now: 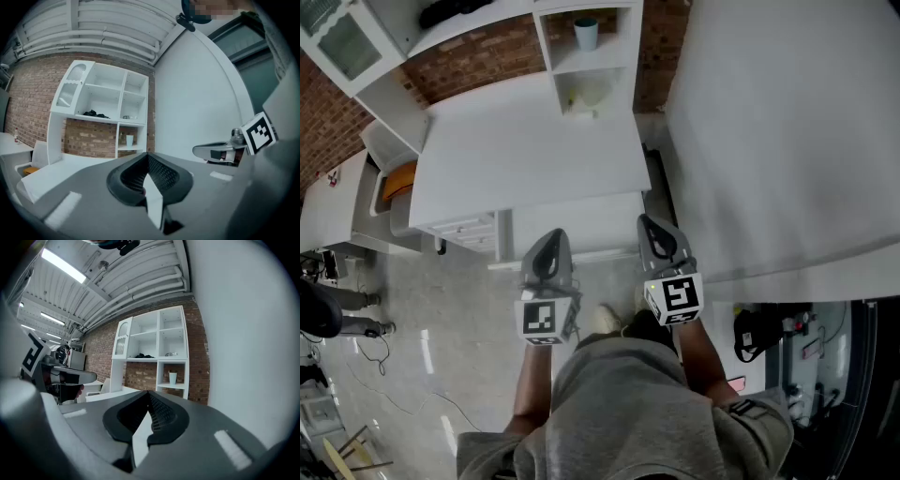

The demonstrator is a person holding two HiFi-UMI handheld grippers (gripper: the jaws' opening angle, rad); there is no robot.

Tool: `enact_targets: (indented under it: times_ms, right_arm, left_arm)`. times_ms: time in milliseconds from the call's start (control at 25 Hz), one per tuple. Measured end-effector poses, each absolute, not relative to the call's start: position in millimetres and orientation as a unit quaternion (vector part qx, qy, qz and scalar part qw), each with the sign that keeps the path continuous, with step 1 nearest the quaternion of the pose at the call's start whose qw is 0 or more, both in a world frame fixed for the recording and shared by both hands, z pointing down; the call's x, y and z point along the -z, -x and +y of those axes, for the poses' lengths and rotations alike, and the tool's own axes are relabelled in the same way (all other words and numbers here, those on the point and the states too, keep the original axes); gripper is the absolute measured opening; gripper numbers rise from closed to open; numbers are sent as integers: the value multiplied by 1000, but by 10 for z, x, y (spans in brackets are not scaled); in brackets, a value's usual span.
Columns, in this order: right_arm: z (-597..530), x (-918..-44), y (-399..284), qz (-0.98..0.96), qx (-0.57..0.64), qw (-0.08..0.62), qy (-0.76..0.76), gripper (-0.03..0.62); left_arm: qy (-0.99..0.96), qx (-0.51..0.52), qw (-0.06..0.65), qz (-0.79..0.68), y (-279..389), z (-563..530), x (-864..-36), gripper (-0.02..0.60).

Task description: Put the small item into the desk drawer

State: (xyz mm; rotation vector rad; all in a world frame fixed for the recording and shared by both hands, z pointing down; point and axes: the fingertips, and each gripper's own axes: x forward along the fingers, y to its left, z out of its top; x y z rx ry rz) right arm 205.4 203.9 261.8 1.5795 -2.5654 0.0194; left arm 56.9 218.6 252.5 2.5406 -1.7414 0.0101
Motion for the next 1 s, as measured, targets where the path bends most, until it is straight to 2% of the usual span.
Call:
enact_targets:
  times_ms: [520,1000]
  right_arm:
    - [1683,-2613,-1888,-849,-8,78,-523,3]
    - [533,-2772,-1620,-866,-9,88,-492,3]
  left_arm:
    - [-822,0,21,-569,-378,1867,-2444,12]
    - [-803,-3,16,-596,-140,854,-2538,12]
